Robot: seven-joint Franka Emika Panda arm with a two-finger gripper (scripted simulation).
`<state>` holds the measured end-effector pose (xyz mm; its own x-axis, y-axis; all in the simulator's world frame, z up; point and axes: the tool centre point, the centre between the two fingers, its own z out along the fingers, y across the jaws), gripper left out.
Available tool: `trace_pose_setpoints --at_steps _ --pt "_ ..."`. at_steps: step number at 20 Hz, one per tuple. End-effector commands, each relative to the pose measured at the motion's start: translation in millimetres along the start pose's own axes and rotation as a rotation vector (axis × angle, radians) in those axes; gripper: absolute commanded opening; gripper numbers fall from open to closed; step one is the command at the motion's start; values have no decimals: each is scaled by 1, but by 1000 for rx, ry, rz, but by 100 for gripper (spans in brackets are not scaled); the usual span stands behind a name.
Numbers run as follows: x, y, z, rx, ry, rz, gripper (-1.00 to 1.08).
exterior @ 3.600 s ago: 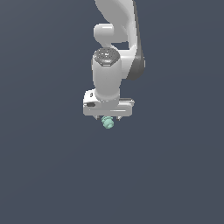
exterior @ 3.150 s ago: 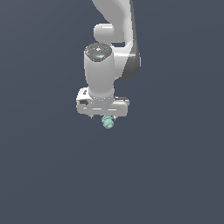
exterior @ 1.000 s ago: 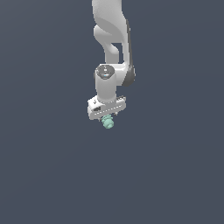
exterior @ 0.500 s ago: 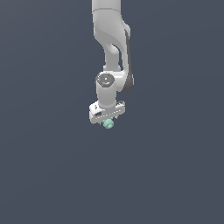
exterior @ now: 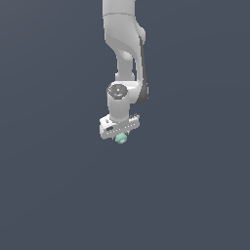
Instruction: Pick up the object and move it to a goal position.
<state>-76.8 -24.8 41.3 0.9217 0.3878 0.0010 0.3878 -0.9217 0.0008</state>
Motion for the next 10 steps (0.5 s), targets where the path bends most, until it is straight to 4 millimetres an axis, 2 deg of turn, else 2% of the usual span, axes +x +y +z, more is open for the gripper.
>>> trace_pose_setpoints --at_steps 1,10 --pt "0 -1 1 1 -1 -1 -100" --pt "5 -3 -6 0 0 0 -100"
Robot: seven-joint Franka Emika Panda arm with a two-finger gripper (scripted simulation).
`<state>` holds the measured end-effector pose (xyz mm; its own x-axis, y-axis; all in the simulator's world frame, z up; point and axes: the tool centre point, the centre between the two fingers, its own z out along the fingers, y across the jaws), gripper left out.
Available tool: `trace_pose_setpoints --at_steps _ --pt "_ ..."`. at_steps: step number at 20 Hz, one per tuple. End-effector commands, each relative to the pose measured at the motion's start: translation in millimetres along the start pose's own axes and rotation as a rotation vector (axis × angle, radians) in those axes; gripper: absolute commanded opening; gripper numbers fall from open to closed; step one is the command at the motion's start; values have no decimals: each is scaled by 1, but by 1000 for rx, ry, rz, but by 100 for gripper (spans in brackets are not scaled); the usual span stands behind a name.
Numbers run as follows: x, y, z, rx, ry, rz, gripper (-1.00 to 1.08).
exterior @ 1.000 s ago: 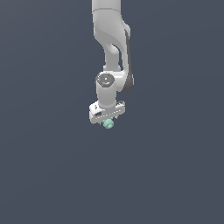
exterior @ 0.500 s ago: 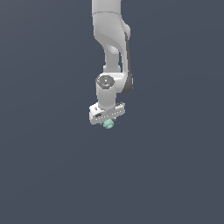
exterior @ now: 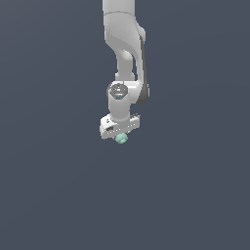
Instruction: Pick up the object and move it to a goal position.
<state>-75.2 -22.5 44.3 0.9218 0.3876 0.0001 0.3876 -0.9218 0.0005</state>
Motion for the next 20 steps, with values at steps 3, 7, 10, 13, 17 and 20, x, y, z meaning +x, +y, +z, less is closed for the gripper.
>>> trace_pose_setpoints --at_steps 3,7,10,13,17,20 --pt "9 -5 -12 0 1 -1 -100" --pt "24 -13 -30 0 1 -1 -100" --pt "38 -21 -48 0 1 -1 -100" --pt "55 -30 -70 0 1 -1 -100" --pt "80 -43 -102 0 1 -1 -100" --pt "100 -54 -126 0 1 -1 -100"
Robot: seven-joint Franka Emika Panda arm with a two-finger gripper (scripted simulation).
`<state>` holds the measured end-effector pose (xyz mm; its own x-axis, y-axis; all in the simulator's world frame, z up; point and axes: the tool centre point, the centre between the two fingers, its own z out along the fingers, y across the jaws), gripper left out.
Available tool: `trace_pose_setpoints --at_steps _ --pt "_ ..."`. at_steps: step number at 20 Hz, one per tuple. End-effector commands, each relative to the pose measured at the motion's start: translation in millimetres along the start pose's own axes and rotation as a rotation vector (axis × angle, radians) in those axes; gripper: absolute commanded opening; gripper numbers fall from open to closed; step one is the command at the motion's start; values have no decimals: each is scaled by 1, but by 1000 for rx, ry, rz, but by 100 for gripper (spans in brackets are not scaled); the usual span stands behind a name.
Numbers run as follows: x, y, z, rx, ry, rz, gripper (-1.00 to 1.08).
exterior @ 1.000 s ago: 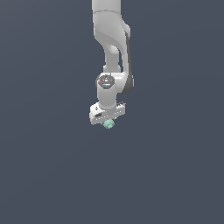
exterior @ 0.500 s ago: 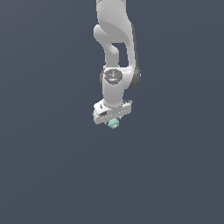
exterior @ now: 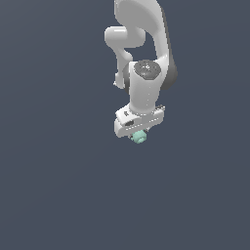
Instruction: Pick up the object and move it to a goal position.
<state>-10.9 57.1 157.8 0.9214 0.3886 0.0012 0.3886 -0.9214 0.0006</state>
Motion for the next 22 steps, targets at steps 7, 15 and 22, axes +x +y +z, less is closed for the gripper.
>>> trace_pose_setpoints --at_steps 7,15,22 --pt "52 -27 -64 0 0 0 -100" --pt "90 -45 -109 1 -1 1 -100" --pt "117 -57 -140 1 -1 1 -100"
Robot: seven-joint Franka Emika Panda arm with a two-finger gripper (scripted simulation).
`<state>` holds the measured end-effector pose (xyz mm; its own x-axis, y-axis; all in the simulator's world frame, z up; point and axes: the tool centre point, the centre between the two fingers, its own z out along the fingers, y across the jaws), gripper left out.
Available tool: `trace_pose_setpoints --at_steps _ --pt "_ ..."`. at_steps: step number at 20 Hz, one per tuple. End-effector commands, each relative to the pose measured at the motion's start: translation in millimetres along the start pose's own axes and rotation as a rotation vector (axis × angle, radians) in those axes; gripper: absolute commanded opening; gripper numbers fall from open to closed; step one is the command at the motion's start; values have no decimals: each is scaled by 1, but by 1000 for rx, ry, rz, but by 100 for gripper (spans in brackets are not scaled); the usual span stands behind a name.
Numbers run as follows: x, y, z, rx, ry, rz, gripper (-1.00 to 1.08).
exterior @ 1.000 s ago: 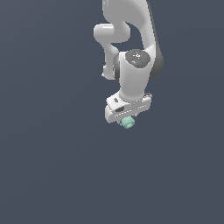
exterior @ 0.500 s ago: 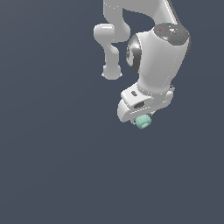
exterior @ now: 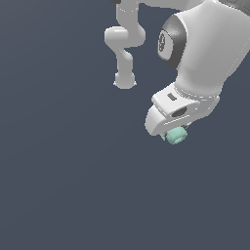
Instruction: Pick up the object and move it to a goal position.
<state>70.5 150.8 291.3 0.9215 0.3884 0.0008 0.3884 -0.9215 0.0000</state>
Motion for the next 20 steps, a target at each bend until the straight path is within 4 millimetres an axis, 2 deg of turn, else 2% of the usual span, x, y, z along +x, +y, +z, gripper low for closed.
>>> trace_pose_setpoints --at_steps 1,10,20 --pt "9 -4 -10 0 0 0 -100" --pt "34 -15 -38 0 0 0 -100" --pt "46 -19 -50 0 0 0 -100"
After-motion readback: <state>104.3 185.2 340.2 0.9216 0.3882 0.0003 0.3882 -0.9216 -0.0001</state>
